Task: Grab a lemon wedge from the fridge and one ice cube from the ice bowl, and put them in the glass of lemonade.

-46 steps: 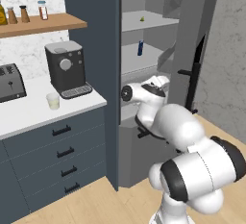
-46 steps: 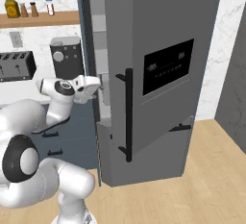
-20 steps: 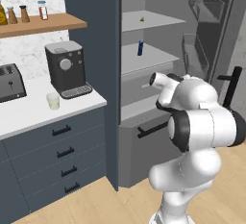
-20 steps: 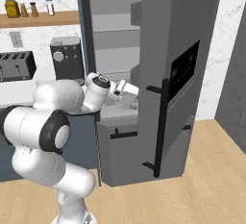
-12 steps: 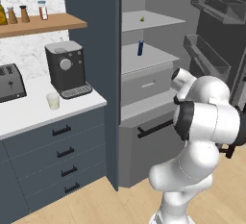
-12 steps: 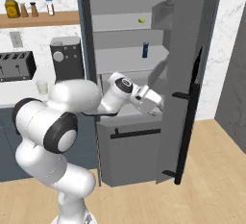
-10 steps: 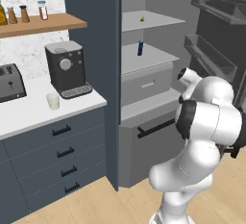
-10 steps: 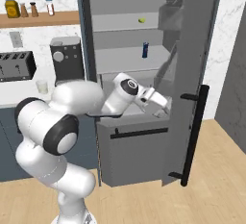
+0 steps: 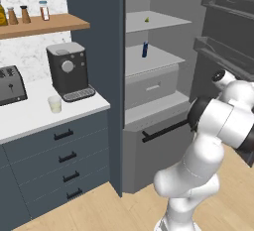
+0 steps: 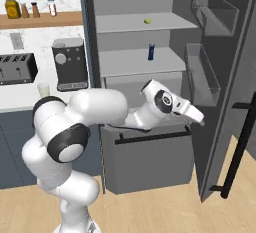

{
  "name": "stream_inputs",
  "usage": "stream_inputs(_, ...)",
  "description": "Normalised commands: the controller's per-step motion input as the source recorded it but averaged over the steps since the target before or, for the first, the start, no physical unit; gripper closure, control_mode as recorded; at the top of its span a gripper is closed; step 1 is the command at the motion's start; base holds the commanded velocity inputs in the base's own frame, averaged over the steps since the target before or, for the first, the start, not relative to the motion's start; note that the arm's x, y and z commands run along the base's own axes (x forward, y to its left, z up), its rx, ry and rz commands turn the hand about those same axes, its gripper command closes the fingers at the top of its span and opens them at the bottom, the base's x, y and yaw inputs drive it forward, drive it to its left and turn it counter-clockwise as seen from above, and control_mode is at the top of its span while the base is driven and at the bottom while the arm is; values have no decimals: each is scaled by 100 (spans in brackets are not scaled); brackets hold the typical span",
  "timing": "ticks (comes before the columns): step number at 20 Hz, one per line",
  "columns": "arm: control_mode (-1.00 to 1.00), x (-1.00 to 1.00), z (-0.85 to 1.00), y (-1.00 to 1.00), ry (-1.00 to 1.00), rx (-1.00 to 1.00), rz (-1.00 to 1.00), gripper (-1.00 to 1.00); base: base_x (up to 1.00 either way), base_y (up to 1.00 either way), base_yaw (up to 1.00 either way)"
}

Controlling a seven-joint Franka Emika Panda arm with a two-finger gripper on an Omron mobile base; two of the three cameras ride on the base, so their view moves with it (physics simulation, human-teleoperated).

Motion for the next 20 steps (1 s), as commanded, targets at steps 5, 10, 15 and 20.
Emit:
stream_inputs(5, -100, -23, 22, -18, -38, 0, 20, -100, 0, 0, 0)
stream_inputs(10, -100, -29, 41, -22, -32, 0, 16, -100, 0, 0, 0)
stream_inputs(15, -100, -26, 97, 56, -14, 0, 5, -100, 0, 0, 0)
stream_inputs(20, -100, -15, 100, 98, 5, 0, 2, -100, 0, 0, 0)
